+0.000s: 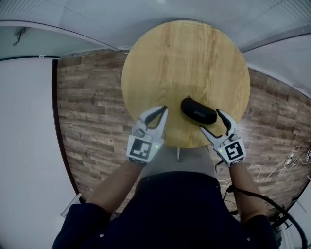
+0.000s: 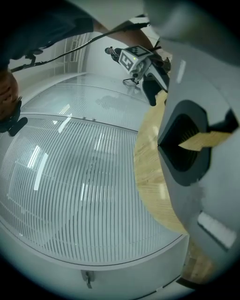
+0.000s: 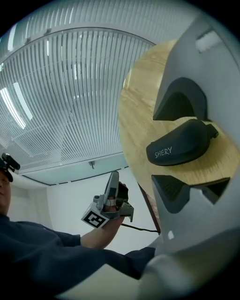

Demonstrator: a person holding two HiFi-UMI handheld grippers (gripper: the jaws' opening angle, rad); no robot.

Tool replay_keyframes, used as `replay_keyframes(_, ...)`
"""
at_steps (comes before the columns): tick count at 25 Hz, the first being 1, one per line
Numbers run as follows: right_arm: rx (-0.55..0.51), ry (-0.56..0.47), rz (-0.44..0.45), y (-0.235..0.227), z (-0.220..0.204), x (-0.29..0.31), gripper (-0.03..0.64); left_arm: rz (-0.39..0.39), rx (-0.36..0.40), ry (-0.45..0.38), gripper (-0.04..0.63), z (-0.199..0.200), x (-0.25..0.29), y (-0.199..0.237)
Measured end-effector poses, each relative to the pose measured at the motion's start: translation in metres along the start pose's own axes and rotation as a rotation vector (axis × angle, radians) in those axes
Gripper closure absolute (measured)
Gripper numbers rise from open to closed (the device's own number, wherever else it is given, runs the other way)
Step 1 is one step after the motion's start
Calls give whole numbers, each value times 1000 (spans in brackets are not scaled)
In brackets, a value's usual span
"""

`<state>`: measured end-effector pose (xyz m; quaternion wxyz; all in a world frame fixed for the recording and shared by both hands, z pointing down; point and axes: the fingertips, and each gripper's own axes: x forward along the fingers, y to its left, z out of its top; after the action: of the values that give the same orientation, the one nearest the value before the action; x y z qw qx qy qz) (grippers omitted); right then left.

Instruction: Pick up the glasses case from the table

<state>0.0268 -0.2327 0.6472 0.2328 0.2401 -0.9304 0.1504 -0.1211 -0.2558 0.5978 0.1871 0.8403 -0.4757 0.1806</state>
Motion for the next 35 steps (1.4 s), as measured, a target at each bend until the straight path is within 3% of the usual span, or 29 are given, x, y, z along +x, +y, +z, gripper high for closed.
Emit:
replay_keyframes(5,-70,58,27,-5,-13,20,235,9,-17,13,592,-9,12,3)
replay_keyframes(11,-47,105,47,-9,-19,43,227,16,-16,23,592,-21,28,10)
replay_keyframes(27,-159,328,178,0,-46,79,225,28,-24,36,592,-30,38,19)
replay_keyframes(30,-178,428,172,0,-55,82,221,33,-26,40,592,-31,36,19)
replay_keyframes(32,-267,524,158,1,-66,88,212,32,-25,43,592,-32,34,20)
replay_keyframes(35,-276,525,139,2,-67,95,233,32,-25,37,592,-32,32,21)
